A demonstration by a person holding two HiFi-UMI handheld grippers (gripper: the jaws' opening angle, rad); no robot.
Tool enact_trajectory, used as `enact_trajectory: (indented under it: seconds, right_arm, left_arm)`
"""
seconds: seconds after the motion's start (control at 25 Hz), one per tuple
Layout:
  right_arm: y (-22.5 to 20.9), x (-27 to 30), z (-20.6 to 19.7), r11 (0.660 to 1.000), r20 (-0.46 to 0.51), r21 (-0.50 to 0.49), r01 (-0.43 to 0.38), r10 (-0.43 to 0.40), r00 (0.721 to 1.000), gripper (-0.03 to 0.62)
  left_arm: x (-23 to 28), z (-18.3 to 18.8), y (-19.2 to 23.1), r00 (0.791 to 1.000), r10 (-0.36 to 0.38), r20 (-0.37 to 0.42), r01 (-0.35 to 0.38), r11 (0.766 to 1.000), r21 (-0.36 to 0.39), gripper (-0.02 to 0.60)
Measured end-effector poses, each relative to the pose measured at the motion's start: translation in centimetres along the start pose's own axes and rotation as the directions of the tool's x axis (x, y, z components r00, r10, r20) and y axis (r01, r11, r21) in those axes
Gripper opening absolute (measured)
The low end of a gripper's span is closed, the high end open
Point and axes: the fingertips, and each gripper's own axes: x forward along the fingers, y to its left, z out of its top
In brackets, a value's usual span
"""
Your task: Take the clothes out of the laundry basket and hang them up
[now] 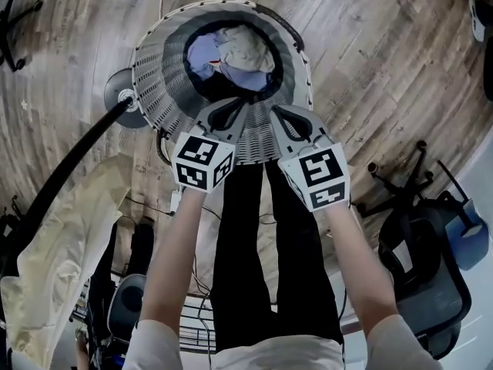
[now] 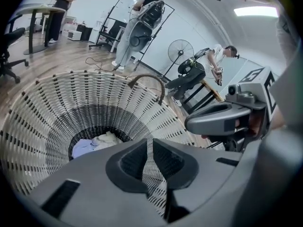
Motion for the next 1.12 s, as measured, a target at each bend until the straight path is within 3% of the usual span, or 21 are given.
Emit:
enact_trajectory:
  seconds: [0.24,0.56,1.12]
  right_arm:
    - [-1.6,3.0,-1.5,0.999,-0.022,0.038,0.021,-0.020,1.000,0.008]
    - [-2.4,5.1,-2.0,0.997,-0.035,0.068,0.026,-0.024,0.999,0.008]
    - [-2.8,7.1,-1.3,0.989,-0.011,0.146,0.026,-0.024,1.000,0.008]
  left_arm:
    - [3.5,-1.7,2.9,0.999,0.019,-0.042,-0.018,1.000,0.025,0.037]
    - [7.5,-4.7,5.7,0.994,0.037,-0.106,-0.034,0.999,0.033,0.100]
    - [15.1,-9.1,10.5,0.989,0.072,-0.130,-0.075,0.997,-0.019,0.143]
